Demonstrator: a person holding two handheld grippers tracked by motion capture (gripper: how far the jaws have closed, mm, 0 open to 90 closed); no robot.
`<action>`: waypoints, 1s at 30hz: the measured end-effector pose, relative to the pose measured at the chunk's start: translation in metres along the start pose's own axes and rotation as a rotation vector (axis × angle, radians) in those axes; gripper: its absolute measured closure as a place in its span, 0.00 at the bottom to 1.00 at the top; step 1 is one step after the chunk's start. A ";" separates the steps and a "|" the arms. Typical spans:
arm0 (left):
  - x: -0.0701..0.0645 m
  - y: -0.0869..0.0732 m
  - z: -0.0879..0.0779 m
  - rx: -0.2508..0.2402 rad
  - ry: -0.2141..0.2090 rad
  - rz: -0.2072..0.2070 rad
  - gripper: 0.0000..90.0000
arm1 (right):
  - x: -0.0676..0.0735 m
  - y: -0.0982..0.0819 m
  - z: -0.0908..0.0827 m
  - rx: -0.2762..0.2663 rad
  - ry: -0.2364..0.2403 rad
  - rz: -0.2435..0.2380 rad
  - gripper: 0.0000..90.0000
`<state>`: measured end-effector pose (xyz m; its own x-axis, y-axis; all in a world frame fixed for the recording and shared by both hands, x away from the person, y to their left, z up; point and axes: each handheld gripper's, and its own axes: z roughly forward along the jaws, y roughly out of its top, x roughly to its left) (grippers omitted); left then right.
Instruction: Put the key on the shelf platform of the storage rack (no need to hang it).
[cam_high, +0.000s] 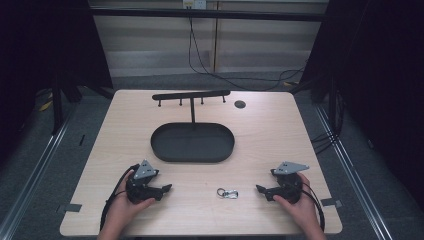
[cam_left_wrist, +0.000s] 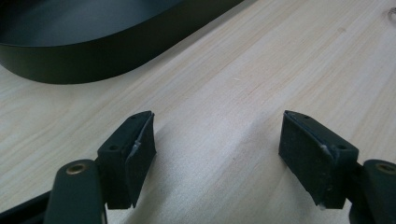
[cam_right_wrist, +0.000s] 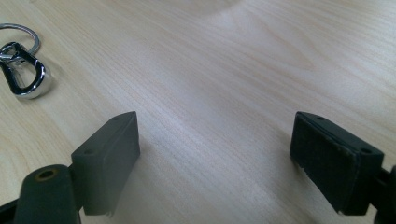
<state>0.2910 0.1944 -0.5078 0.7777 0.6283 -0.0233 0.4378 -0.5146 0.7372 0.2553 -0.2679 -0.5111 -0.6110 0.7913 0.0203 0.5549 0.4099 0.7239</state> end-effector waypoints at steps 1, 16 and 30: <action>0.000 0.000 0.000 0.000 0.000 0.000 0.30 | 0.000 0.000 0.000 0.000 0.000 0.000 0.17; 0.000 0.000 0.000 0.000 0.000 0.000 0.30 | 0.016 0.006 -0.003 -0.041 0.042 -0.011 0.31; 0.000 0.000 0.000 0.000 0.000 0.000 0.30 | 0.057 0.032 0.002 -0.077 0.238 -0.058 0.43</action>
<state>0.2911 0.1945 -0.5078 0.7777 0.6282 -0.0233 0.4380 -0.5149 0.7369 0.2397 -0.2085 -0.4881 -0.7615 0.6346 0.1321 0.4759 0.4090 0.7786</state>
